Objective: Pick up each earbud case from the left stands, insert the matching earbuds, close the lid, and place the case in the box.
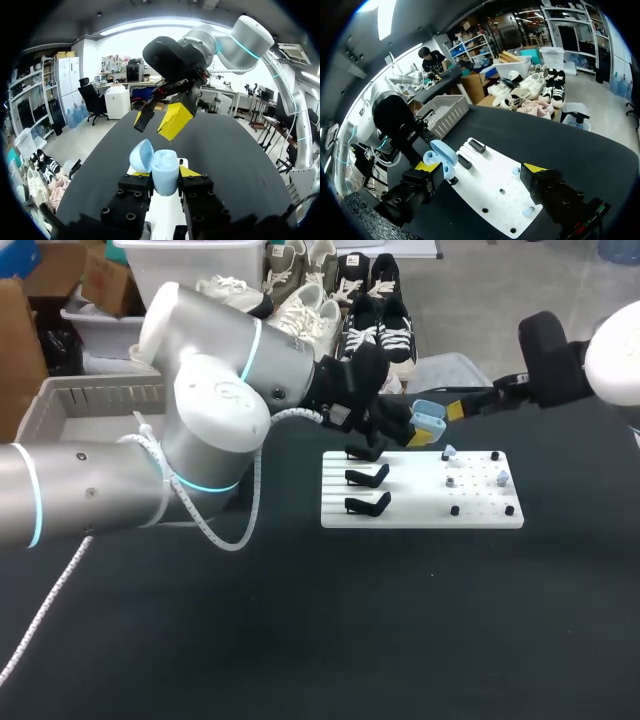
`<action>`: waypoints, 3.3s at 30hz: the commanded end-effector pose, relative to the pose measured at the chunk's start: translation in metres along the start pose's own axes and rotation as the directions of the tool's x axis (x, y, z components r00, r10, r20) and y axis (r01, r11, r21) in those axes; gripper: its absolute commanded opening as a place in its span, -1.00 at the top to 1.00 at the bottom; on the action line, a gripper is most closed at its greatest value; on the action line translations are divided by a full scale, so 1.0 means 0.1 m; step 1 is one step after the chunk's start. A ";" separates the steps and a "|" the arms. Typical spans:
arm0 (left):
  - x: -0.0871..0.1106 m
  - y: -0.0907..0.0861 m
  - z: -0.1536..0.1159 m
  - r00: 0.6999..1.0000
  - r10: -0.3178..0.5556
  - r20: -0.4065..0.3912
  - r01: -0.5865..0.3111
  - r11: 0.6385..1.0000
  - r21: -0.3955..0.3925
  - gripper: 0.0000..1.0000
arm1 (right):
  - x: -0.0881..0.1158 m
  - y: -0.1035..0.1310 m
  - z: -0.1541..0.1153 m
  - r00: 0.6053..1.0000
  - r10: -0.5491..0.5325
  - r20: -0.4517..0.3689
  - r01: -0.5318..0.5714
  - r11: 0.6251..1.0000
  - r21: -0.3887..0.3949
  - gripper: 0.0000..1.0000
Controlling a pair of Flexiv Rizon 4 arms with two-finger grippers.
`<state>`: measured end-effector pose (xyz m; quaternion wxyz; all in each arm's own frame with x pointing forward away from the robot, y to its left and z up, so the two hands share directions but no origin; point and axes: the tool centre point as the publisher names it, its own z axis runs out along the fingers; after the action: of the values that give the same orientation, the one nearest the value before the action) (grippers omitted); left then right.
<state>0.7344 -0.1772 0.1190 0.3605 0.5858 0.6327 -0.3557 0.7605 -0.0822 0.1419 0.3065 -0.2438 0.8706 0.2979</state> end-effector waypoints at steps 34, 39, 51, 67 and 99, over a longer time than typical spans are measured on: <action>0.01 -0.20 -0.44 0.928 0.079 0.364 -0.104 0.993 0.050 1.00 | 0.34 -0.02 -0.30 0.988 0.141 -0.064 -0.128 0.976 0.178 -1.00; 0.12 -0.20 -0.37 0.933 0.095 0.348 -0.121 0.991 0.053 1.00 | 0.34 -0.05 -0.29 0.986 0.153 -0.072 -0.138 0.973 0.183 -1.00; 0.27 -0.16 -0.22 0.942 0.090 0.323 -0.109 0.993 0.041 1.00 | 0.27 -0.13 -0.30 0.981 0.160 -0.105 -0.138 0.972 0.193 -1.00; 0.26 -0.14 -0.21 0.945 0.090 0.315 -0.096 0.995 0.005 1.00 | 0.50 -0.31 -0.34 0.973 0.163 -0.162 -0.125 0.966 0.225 -1.00; 0.26 -0.14 -0.21 0.945 0.090 0.315 -0.096 0.995 0.005 1.00 | 1.01 -0.68 -0.01 0.862 0.160 -0.481 0.116 0.862 0.493 -1.00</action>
<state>0.7194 -0.1472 0.1075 0.4646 0.5561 0.5348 -0.4346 0.7299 -0.1587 0.0504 0.1148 -0.2176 0.9692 0.0059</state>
